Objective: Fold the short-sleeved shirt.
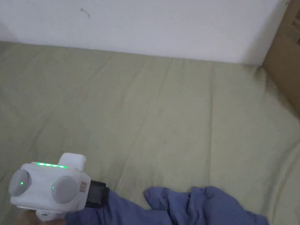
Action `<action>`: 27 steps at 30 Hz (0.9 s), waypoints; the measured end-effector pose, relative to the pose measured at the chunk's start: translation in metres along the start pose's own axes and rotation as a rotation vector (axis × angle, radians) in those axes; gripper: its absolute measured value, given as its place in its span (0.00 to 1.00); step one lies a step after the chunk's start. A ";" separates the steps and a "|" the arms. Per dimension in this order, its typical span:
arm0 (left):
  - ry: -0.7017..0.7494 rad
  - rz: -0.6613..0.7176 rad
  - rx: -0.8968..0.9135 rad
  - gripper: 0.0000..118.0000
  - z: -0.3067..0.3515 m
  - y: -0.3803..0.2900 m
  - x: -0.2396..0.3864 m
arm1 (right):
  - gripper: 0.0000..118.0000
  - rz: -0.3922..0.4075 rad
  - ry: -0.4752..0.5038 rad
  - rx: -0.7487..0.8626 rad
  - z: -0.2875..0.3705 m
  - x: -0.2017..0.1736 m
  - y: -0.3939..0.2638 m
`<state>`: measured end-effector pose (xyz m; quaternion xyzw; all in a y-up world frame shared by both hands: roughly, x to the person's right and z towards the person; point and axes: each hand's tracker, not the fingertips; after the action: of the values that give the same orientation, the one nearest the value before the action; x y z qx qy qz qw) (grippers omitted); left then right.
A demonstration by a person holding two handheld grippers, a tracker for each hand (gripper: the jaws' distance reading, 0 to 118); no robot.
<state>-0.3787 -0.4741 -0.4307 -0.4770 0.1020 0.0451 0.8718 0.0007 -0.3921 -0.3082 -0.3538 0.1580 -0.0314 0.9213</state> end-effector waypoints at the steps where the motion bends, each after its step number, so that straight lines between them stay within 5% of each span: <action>1: 0.004 -0.006 0.034 0.75 0.003 -0.002 0.003 | 0.00 0.003 -0.003 -0.002 -0.001 0.001 0.001; 4: -0.021 0.000 0.038 0.60 0.018 -0.001 0.002 | 0.00 0.009 0.009 -0.004 -0.004 0.005 0.008; 5: -0.001 -0.023 0.055 0.40 0.025 -0.001 0.003 | 0.00 0.010 0.026 -0.004 -0.005 0.006 0.012; 6: 0.032 -0.056 0.063 0.08 0.031 -0.001 0.004 | 0.00 0.015 0.040 0.000 -0.006 0.006 0.017; 12: -0.104 0.059 0.060 0.03 0.067 -0.005 -0.019 | 0.00 0.095 0.231 -0.034 -0.034 0.003 0.073; 13: -0.115 0.071 0.081 0.03 0.076 -0.007 -0.023 | 0.09 0.128 0.274 -0.046 -0.044 0.002 0.086; 14: -0.113 0.071 0.097 0.03 0.086 -0.010 -0.026 | 0.31 0.168 0.333 -0.091 -0.058 0.001 0.101; 15: -0.107 0.066 0.106 0.03 0.096 -0.012 -0.027 | 0.65 0.213 0.364 -0.154 -0.075 0.000 0.115; 17: -0.110 0.064 0.137 0.03 0.113 -0.015 -0.031 | 0.87 0.303 0.289 -0.222 -0.108 -0.011 0.133; 20: -0.121 0.054 0.161 0.03 0.137 -0.025 -0.037 | 0.87 0.414 0.251 -0.325 -0.161 -0.014 0.150; 22: -0.120 0.052 0.169 0.03 0.148 -0.033 -0.042 | 0.85 0.474 0.112 -0.393 -0.191 -0.018 0.151; 24: -0.129 0.048 0.174 0.03 0.155 -0.037 -0.045 | 0.69 0.559 0.049 -0.431 -0.213 -0.015 0.145; 26: -0.126 0.043 0.170 0.03 0.158 -0.043 -0.048 | 0.48 0.569 0.064 -0.485 -0.226 -0.010 0.135; 27: -0.122 0.040 0.168 0.03 0.157 -0.044 -0.048 | 0.48 0.529 0.055 -0.523 -0.233 -0.005 0.125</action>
<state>-0.3969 -0.3647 -0.3010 -0.3966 0.0614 0.0827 0.9122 -0.0839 -0.4474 -0.5523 -0.5233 0.2715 0.2396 0.7714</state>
